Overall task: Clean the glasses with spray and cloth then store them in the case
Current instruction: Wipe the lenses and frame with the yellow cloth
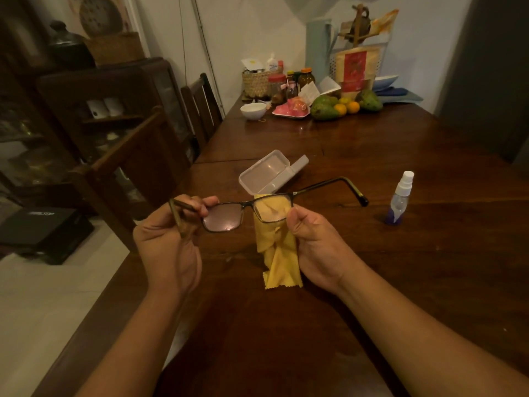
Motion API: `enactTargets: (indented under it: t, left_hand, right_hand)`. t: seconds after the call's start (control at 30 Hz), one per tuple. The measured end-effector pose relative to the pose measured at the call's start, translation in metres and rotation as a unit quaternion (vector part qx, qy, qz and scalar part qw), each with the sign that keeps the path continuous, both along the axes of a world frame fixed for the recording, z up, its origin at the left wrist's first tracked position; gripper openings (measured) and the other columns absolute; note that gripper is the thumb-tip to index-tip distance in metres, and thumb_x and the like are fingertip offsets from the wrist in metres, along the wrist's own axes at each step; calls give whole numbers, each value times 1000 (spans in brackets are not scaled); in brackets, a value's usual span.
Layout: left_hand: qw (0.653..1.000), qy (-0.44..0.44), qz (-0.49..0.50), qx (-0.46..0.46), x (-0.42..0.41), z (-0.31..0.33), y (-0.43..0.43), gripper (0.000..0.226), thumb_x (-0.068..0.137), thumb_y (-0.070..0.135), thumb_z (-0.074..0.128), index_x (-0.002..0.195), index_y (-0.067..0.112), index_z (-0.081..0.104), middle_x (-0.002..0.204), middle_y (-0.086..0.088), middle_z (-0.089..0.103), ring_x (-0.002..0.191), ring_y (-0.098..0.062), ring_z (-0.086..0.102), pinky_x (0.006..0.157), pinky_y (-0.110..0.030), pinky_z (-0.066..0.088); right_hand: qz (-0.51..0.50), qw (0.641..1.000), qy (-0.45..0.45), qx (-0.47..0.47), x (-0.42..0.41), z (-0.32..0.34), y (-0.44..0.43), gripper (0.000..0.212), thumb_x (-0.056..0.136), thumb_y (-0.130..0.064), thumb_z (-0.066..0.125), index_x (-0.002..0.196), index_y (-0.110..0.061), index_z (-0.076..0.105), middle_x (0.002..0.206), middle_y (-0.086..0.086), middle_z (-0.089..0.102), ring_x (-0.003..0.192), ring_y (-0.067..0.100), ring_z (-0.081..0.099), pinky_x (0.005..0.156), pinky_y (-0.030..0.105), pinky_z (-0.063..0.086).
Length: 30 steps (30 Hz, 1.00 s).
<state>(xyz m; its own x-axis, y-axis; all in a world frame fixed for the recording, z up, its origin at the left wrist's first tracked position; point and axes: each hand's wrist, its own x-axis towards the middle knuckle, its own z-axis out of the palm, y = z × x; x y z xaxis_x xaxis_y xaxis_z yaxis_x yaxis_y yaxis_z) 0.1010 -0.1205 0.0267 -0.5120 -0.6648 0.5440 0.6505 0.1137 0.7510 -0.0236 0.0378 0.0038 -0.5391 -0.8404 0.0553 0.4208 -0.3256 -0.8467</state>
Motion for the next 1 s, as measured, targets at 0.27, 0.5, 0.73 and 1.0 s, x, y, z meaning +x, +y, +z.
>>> enactTargets:
  t: [0.27,0.5,0.73,1.0]
  left_hand:
    - [1000,12,14,-11,-1,-1,-4,36,86,-13,53,74,16,71,73,0,64,83,-21,64,93,-39,49]
    - [999,4,38,-22,-6,-6,-2,55,87,-23,45,74,22,75,72,4,68,83,-17,68,93,-40,51]
    - [998,6,57,-35,-3,-6,-10,52,85,-20,48,76,23,75,74,5,68,85,-19,69,92,-43,52]
    - [995,-3,96,-19,-4,-8,-9,47,82,-19,49,75,21,74,76,4,69,86,-19,69,89,-40,53]
  right_hand:
    - [-82,995,55,32,0,1,0,41,82,-30,64,119,-14,67,108,4,76,96,17,73,77,31,60]
    - [-149,986,71,11,-2,-3,-3,40,89,-27,65,125,-11,66,114,10,74,98,24,71,78,36,59]
    - [-139,971,177,75,-3,-1,0,36,85,-33,66,117,-17,70,107,-2,77,97,13,73,74,23,57]
    - [-156,976,139,55,-8,-2,1,36,105,-22,38,119,-16,71,110,3,76,106,15,70,88,32,54]
